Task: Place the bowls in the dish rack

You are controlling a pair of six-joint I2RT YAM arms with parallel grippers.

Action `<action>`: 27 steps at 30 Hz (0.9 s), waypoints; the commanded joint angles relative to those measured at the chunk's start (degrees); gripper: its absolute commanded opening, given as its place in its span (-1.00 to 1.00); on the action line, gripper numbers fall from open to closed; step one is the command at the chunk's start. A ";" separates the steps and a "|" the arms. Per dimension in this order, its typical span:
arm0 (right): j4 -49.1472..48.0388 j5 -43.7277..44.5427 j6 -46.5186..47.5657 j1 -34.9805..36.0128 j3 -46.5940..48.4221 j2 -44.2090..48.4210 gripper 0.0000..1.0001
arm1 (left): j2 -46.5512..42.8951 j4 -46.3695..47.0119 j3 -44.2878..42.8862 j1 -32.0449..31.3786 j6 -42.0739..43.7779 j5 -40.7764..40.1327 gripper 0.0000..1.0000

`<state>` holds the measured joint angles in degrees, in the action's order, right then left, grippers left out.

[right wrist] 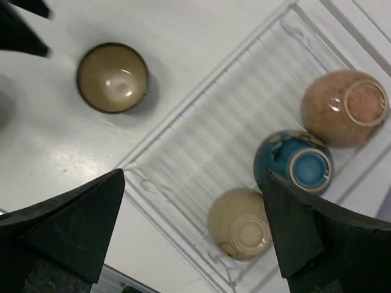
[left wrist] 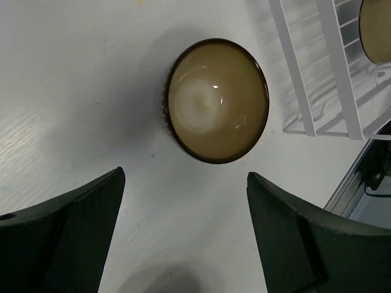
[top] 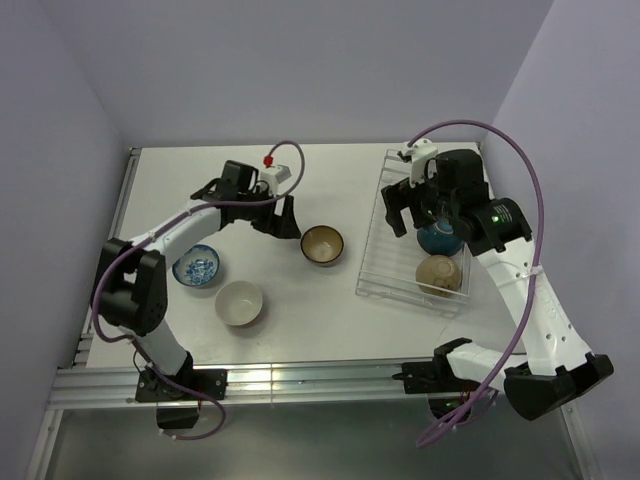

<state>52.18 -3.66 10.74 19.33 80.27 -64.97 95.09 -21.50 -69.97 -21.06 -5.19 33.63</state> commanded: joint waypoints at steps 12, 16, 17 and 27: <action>3.98 -25.95 4.21 -1.67 6.39 -0.42 1.00 | 14.76 2.69 -7.54 -7.68 2.82 -4.36 0.55; -1.28 -27.01 1.82 -1.75 6.22 0.45 1.00 | 16.97 2.95 -8.94 -8.12 2.91 -4.80 0.48; -2.25 -26.84 1.74 -1.75 5.87 1.33 1.00 | 17.76 2.95 -9.12 -8.12 2.91 -4.89 0.43; -0.07 -28.60 4.81 -1.75 7.00 -1.47 1.00 | 20.75 3.04 -11.15 -8.21 1.24 -5.15 -0.31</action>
<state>51.66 -31.57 14.63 17.96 84.58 -64.20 115.48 -19.55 -78.87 -29.21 -4.03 28.60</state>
